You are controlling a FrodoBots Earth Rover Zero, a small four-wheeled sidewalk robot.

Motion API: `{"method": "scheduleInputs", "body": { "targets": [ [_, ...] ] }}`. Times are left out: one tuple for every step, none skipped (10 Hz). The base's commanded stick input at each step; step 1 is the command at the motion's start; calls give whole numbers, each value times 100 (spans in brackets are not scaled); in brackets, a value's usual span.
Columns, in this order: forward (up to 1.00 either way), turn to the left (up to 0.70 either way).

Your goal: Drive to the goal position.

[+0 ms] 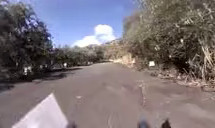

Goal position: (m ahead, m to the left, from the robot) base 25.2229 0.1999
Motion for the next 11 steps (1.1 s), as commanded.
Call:
{"method": "scheduleInputs", "body": {
  "targets": [
    [50,-50],
    [50,-34],
    [50,0],
    [50,0],
    [50,0],
    [50,0],
    [50,0],
    [50,0],
    [50,0],
    [50,0],
    [50,0]
  ]
}}
